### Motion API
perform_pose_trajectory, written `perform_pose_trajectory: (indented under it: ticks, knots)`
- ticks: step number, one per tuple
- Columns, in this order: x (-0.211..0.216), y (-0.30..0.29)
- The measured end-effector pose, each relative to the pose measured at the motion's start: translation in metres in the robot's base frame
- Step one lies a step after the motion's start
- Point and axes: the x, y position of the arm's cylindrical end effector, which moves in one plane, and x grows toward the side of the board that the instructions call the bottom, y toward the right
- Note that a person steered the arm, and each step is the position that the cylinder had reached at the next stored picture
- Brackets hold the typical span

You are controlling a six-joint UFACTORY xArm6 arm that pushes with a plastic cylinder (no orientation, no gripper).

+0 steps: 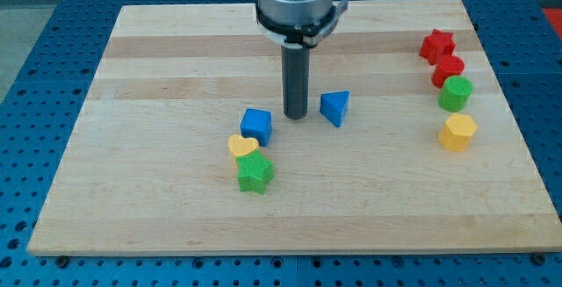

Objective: Move the blue triangle to the bottom left of the yellow hexagon

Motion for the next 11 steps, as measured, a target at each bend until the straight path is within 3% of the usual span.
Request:
perform_pose_trajectory:
  ticks: [1,3,5,6,7,8,10,11]
  knots:
    - [0.010,0.046]
    - [0.043,0.083]
    - [0.020,0.041]
    - [-0.007,0.049]
    - [-0.005,0.104]
    - [0.006,0.104]
    - [0.069,0.167]
    - [0.070,0.166]
